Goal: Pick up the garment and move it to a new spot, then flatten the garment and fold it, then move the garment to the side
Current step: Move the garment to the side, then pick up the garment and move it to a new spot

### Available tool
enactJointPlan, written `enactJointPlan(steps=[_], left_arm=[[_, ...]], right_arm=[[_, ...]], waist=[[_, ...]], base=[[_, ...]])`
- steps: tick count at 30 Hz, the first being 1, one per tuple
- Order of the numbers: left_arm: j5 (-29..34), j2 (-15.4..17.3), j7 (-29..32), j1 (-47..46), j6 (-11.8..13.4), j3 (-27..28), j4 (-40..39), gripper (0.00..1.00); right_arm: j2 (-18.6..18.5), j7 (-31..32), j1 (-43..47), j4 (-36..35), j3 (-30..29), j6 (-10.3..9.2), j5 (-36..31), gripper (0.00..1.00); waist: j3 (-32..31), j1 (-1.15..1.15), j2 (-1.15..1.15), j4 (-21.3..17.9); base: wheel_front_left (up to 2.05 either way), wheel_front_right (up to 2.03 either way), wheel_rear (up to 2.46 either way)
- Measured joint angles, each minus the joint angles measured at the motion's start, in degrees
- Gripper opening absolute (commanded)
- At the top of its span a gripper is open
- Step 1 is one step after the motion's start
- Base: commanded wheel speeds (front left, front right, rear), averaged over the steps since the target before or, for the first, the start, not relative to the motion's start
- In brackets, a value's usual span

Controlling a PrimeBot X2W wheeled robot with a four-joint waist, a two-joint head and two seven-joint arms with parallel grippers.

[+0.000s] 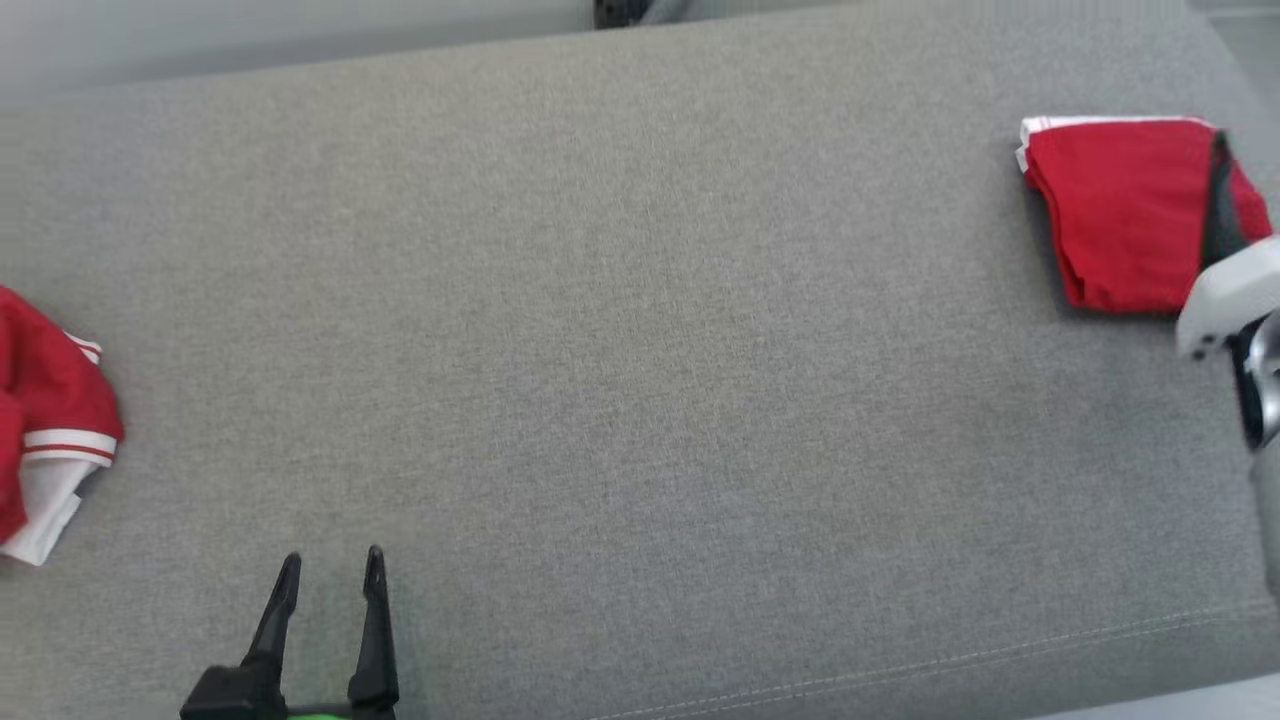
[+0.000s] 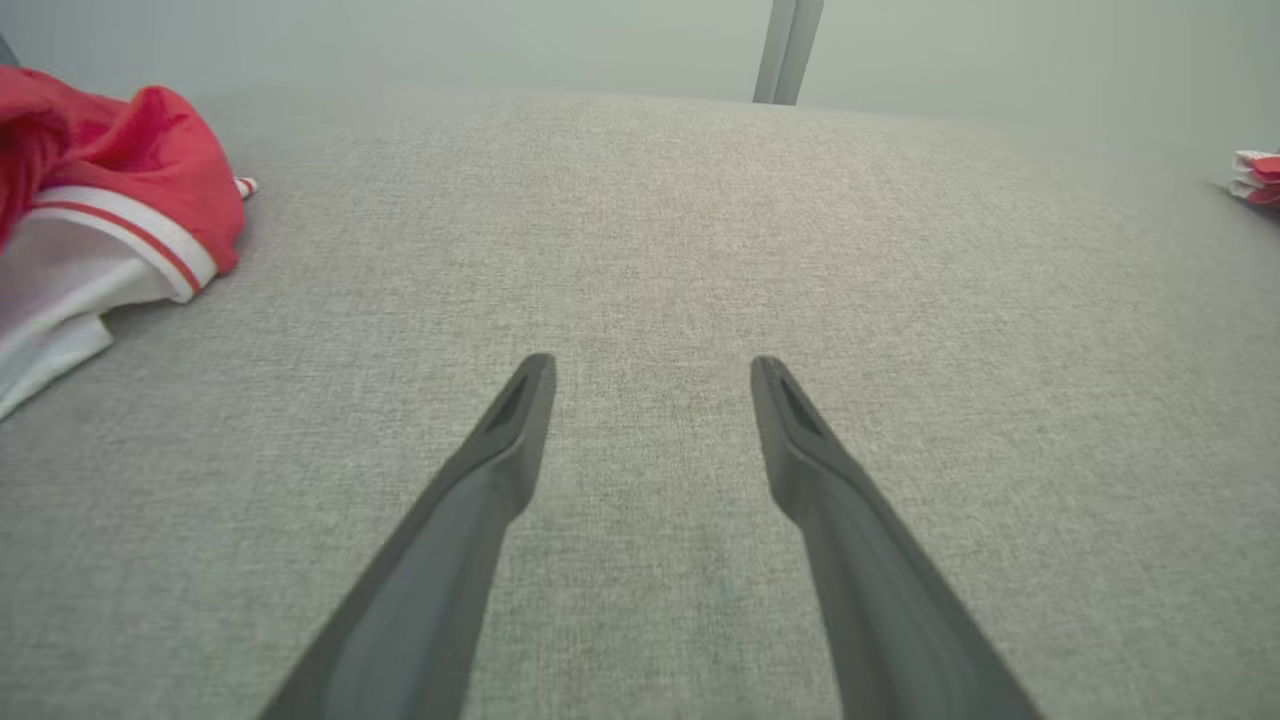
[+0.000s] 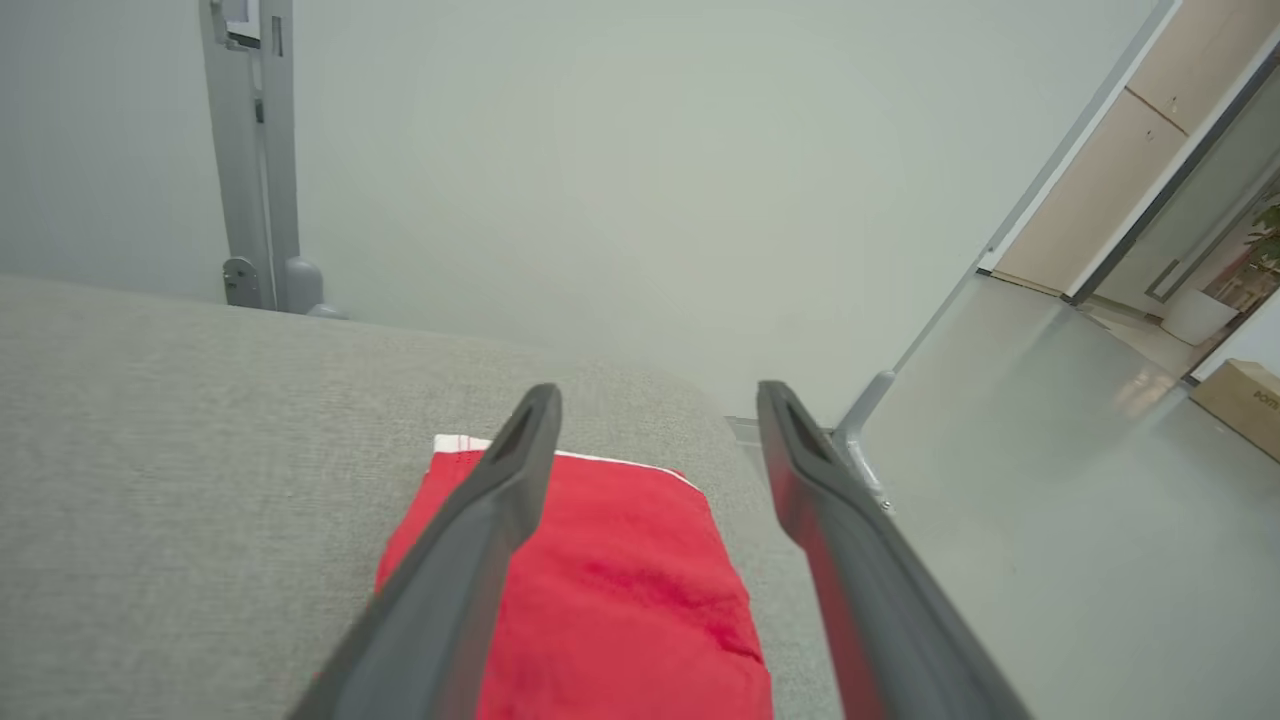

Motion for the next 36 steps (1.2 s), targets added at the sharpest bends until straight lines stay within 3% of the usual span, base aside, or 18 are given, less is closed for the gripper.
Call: enactJointPlan(steps=[6, 10, 14, 21, 36], left_arm=[[-0.7, -0.1, 0.0, 5.4, 0.6, 2.1, -1.8, 1.0], [-1.3, -0.1, 0.0, 6.8, 0.2, 3.2, -3.1, 1.0], [-0.7, -0.1, 0.0, 7.1, -1.2, 2.6, -1.8, 1.0], [-0.5, -0.1, 0.0, 5.0, -2.7, 3.5, 1.2, 1.0], [0.0, -0.1, 0.0, 2.4, -3.6, 3.3, 2.9, 1.0]], right_arm=[[2.5, -0.3, 17.6, -16.1, 3.5, -0.01, 6.7, 1.0], [7.0, -0.3, 29.1, -26.8, 3.1, -0.01, 9.4, 1.0], [10.5, -0.3, 37.7, -32.8, 2.8, -0.02, 9.7, 1.0], [14.7, -0.3, 44.9, -34.0, 4.1, -0.01, 7.4, 1.0], [16.6, -0.3, 46.1, -31.8, 4.1, -0.01, 6.6, 1.0]], waist=[[-7.4, 0.0, 0.0, 1.0], [-11.0, 0.0, 0.0, 2.3], [-13.0, 0.0, 0.0, 4.5], [-14.8, 0.0, 0.0, 7.1], [-14.8, 0.0, 0.0, 6.8]], base=[[0.0, 0.0, 0.0], [0.0, 0.0, 0.0], [0.0, 0.0, 0.0], [0.0, 0.0, 0.0], [0.0, 0.0, 0.0]])
